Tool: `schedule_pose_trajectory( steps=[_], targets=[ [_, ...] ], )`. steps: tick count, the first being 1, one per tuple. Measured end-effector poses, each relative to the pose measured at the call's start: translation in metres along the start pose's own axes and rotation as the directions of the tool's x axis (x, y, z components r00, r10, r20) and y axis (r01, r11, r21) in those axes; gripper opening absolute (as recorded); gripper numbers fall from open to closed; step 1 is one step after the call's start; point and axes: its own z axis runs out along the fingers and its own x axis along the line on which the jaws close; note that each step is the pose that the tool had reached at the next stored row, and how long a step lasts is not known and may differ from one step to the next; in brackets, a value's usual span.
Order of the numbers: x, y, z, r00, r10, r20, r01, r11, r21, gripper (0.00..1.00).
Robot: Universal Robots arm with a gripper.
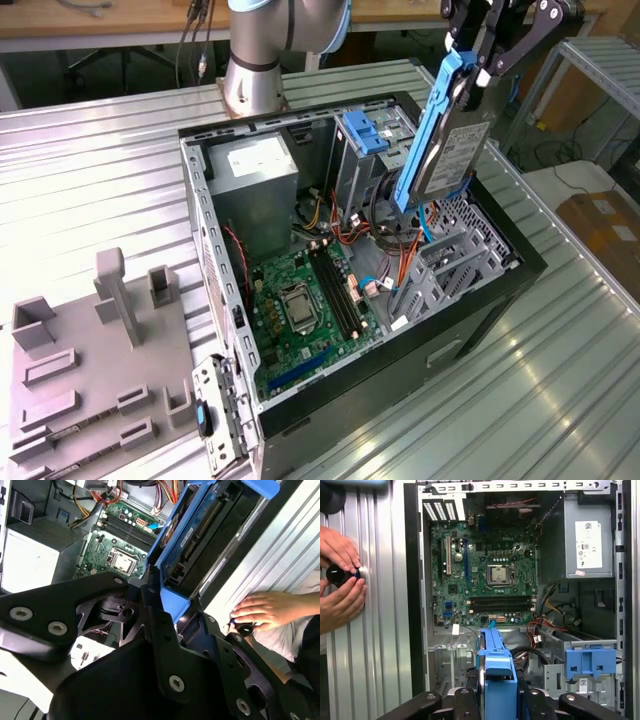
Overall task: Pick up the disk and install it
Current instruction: 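Pick up the disk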
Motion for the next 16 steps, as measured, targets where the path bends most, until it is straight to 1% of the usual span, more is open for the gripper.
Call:
schedule_pose_trajectory(
  steps=[4, 7, 8, 9, 13, 16],
  targets=[
    [0.0005, -0.0003, 0.0003, 1.0000, 0.000, 0.0004, 0.000, 1.0000, 0.0001, 0.37],
    [0.0061, -0.0023, 0.0006, 1.0000, 0.000, 0.0001, 0.000, 1.0000, 0.0000, 0.37],
    [0.0109, -0.0045, 0.0012, 1.0000, 0.000, 0.0001, 0.000, 1.0000, 0.0000, 0.37],
    [0.0126, -0.0054, 0.0014, 1.0000, 0.000, 0.0002, 0.000, 1.0000, 0.0000, 0.37],
    [0.0172, -0.0077, 0.0024, 0.9999, -0.013, 0.0003, 0.013, 0.9999, 0.0001, 0.37],
    [0.0179, -0.0107, 0.0038, 0.9997, -0.025, 0.0005, 0.025, 0.9997, 0.0001, 0.37]
  ],
)
